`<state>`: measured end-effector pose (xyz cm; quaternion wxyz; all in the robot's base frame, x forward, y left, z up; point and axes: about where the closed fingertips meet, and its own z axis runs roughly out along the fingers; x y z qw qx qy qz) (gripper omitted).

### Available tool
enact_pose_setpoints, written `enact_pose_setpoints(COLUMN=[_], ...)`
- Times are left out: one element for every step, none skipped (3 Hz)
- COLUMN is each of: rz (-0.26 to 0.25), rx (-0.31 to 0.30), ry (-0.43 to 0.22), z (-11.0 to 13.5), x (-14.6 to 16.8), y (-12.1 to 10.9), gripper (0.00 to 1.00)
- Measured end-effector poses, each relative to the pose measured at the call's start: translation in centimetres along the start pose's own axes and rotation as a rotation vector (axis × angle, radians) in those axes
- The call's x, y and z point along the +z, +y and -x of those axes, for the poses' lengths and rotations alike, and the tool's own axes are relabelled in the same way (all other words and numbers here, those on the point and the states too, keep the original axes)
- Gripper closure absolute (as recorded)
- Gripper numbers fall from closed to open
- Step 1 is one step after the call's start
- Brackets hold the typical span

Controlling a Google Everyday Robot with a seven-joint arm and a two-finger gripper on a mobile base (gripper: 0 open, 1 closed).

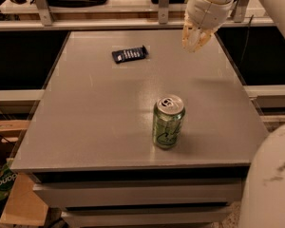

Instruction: Pick apple

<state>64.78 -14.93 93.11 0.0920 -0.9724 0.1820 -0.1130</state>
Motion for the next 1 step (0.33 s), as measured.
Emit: enact_pose_setpoints(rz=[-0.009], rx=[-0.001], ry=[0.009], z=[-0.29], x=[0.26], y=[-0.32], gripper=[0.35])
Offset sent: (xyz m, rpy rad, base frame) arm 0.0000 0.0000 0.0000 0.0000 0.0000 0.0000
